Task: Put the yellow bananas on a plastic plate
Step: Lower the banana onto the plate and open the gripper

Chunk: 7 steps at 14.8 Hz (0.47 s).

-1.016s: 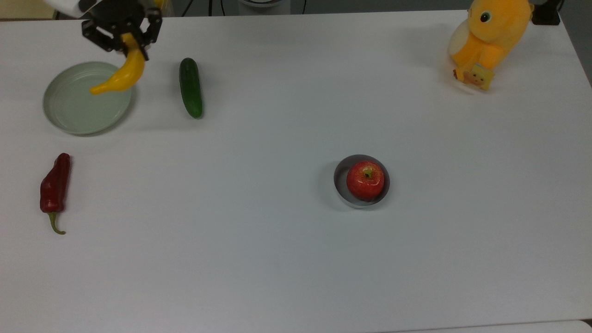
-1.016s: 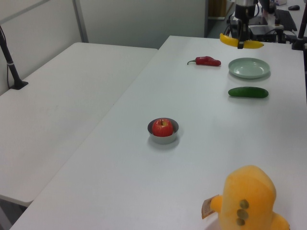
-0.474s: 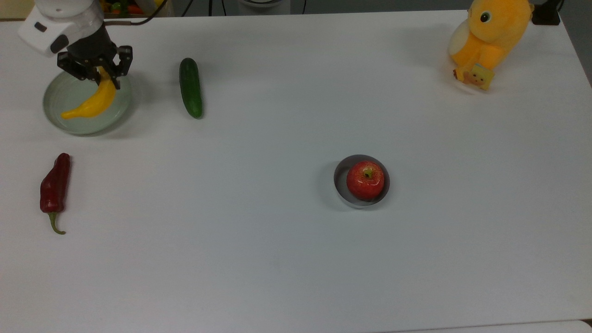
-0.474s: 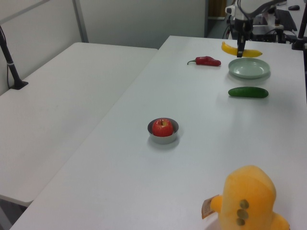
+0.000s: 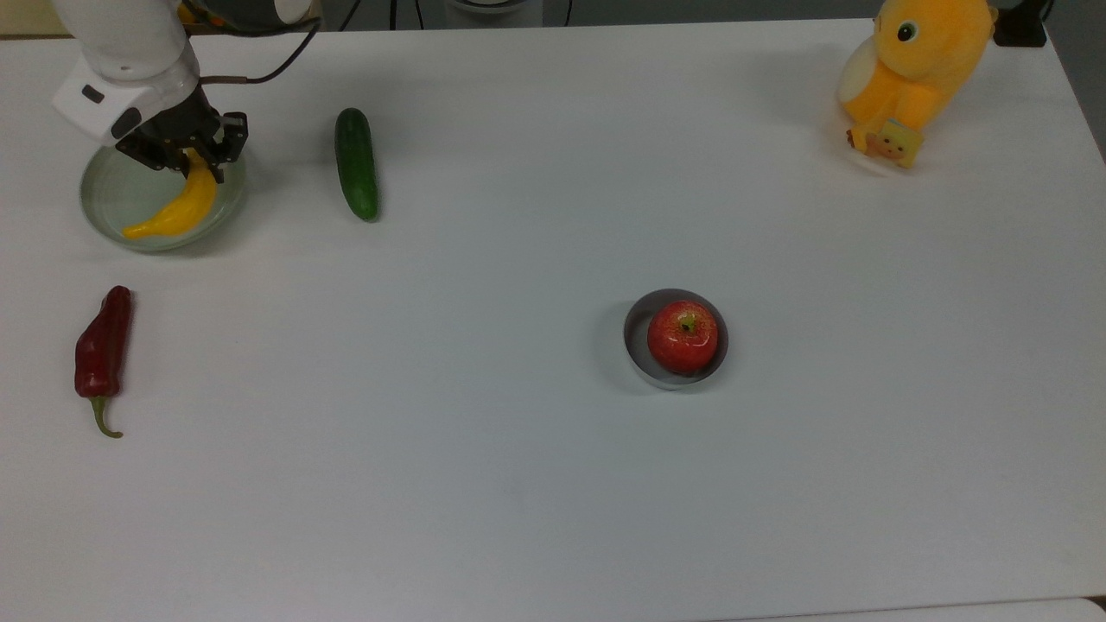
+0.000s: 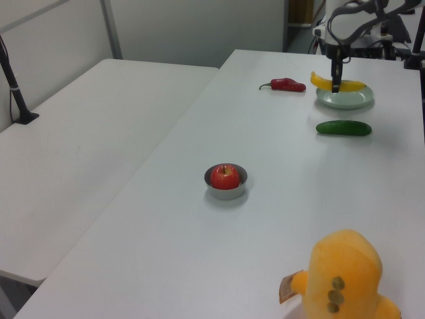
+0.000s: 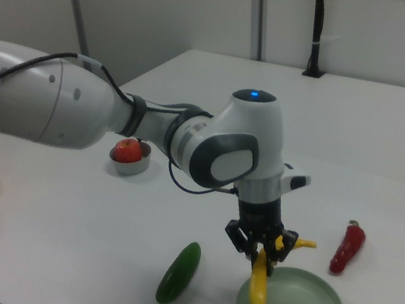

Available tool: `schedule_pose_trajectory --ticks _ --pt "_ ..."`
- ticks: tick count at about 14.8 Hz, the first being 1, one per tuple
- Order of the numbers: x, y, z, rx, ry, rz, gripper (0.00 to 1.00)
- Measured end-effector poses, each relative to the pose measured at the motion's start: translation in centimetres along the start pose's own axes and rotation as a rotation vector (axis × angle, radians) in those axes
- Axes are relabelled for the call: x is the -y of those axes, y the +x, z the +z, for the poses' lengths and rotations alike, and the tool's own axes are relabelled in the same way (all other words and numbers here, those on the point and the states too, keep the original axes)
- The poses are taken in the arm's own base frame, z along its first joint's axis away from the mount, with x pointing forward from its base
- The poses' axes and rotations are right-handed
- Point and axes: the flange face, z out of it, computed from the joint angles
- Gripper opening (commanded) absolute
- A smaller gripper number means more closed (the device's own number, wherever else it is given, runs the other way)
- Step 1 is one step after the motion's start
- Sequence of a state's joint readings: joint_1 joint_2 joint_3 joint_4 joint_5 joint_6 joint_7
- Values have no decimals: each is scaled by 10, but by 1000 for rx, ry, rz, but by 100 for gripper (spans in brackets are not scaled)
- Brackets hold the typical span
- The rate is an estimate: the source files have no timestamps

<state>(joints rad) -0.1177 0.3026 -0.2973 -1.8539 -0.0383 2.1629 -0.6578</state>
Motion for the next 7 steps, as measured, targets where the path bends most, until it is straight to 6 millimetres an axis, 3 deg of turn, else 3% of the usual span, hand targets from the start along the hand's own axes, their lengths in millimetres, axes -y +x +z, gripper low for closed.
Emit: schedule_pose_trajectory --ticks 2,7 --pt "-1 0 10 3 -6 -1 11" --pt "-4 -3 28 16 -10 1 66"
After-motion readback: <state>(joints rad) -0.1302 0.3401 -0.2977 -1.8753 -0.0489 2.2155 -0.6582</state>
